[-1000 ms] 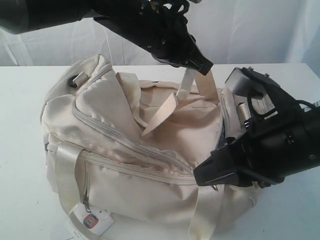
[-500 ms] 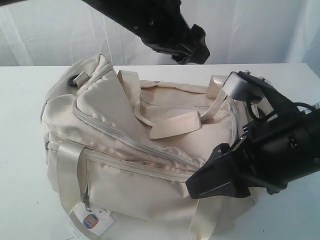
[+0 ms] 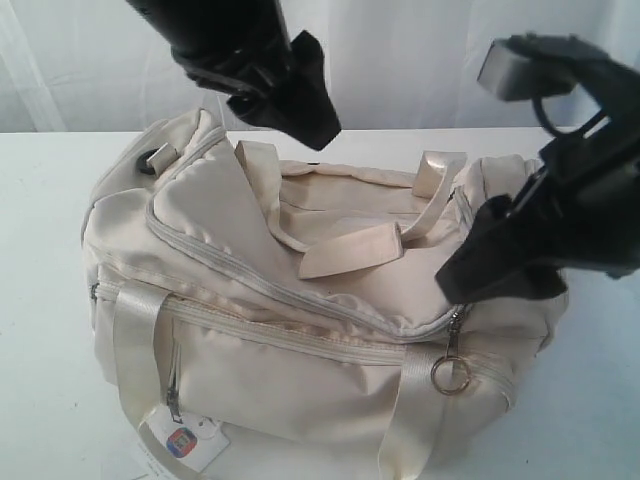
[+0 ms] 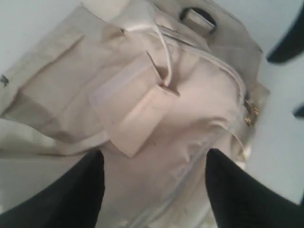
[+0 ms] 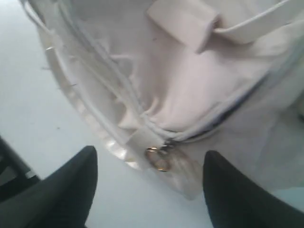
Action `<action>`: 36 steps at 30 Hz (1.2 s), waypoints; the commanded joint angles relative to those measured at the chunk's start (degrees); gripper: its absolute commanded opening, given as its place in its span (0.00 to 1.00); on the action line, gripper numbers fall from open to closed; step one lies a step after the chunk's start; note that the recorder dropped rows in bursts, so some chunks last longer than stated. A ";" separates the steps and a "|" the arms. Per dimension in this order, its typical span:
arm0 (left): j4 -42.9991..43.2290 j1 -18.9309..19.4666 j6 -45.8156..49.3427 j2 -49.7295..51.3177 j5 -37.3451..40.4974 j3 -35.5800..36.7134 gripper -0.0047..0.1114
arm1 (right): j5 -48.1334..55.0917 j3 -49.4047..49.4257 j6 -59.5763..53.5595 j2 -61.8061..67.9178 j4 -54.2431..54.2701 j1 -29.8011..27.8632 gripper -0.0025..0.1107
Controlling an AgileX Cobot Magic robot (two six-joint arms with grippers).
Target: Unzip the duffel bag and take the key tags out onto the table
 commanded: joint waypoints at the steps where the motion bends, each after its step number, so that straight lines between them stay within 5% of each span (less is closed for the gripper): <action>1: -10.29 -0.48 3.49 -3.97 6.79 3.31 0.51 | -2.23 -3.63 7.72 -2.36 -12.61 0.25 0.55; 5: -23.81 -2.30 10.13 -5.80 5.17 9.15 0.49 | -3.17 -3.64 13.99 -1.72 -21.23 0.25 0.55; 8: -26.13 -6.01 10.61 -5.54 1.80 13.87 0.49 | -2.37 -3.64 14.14 -0.39 -21.50 0.25 0.55; 12: -26.13 -13.29 9.01 -4.52 -15.59 25.47 0.49 | -4.67 -3.64 14.14 1.35 -21.30 0.25 0.55; 18: -30.13 -13.66 1.13 -0.70 -31.76 32.50 0.62 | -5.26 -3.64 14.14 2.69 -21.30 0.25 0.55; 24: -36.64 -13.66 1.36 5.47 -35.13 32.75 0.64 | -5.46 -3.64 21.48 2.93 -31.06 0.25 0.55; 36: -36.66 -13.66 11.69 9.17 -42.13 32.75 0.64 | -6.09 -3.64 21.49 2.93 -31.16 0.25 0.55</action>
